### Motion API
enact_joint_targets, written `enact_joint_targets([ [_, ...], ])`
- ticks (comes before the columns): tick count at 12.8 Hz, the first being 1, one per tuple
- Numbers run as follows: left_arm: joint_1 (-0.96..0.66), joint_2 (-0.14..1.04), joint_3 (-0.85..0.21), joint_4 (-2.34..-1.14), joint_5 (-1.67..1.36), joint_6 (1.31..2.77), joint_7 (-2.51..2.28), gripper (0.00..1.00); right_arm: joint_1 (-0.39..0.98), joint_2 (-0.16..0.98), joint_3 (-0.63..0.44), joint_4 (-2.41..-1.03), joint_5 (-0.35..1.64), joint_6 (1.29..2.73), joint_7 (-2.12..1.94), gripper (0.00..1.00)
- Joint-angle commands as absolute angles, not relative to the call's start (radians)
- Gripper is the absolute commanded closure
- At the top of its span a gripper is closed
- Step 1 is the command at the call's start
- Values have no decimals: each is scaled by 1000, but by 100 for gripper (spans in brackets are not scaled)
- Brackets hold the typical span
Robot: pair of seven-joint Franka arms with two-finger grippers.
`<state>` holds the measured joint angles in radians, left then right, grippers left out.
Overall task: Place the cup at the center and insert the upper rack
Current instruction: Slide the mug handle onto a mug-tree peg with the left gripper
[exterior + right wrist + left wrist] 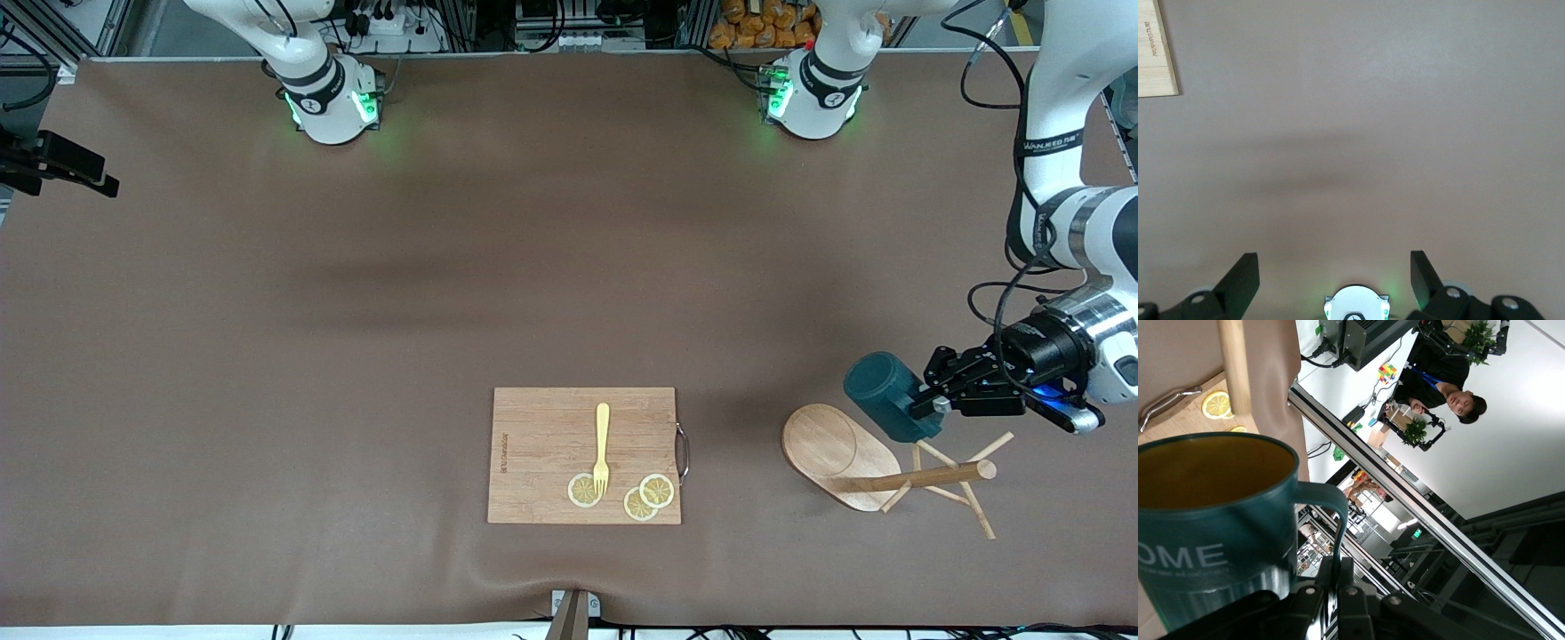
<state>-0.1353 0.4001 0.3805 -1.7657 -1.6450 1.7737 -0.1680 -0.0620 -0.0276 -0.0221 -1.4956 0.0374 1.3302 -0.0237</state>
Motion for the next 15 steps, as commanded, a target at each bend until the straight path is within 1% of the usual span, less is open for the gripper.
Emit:
enact_joint_targets([
  [1,-97,439,371,-1743,-1701,1717,-114,100,-60,-20,-23,-1471,25,1313,-17,0],
  [8,-58,477,371,-1743,-1793,1626,-38,100,-61,-20,-23,-1471,25,1313,-17,0],
  [12,-25,532,371,-1741,-1835,1534,32,100,-58,-20,-21,-1471,25,1313,-17,0],
  [15,1,569,371,-1704,-1850,1488,46,100,-58,-20,-21,-1471,25,1313,-17,0],
])
